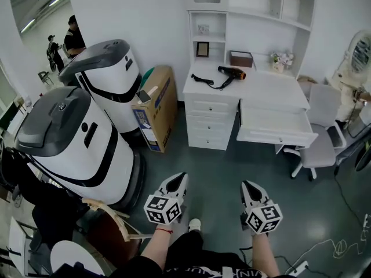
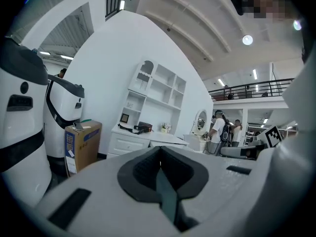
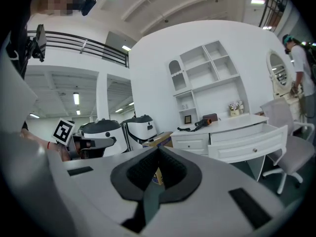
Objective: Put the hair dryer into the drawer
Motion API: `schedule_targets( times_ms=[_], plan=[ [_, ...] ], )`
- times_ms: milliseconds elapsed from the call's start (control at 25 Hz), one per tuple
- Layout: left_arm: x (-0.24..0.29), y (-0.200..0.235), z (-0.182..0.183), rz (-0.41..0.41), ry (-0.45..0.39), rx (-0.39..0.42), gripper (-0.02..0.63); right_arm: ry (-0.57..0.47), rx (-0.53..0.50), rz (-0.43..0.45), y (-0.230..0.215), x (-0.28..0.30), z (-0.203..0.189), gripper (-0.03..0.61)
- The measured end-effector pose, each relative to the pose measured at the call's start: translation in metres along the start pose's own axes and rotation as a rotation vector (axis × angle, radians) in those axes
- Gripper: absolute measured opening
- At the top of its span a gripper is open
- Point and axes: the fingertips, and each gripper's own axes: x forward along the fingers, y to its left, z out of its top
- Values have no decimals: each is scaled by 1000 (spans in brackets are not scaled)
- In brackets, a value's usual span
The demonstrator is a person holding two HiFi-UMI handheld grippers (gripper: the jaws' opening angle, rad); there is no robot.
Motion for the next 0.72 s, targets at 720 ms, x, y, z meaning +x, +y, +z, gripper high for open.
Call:
schedule_targets(
  times_ms=[720],
  plan=[
    [106,170,46,46,-20,-58,6,52,57,2,-23,208,19,5]
  ],
)
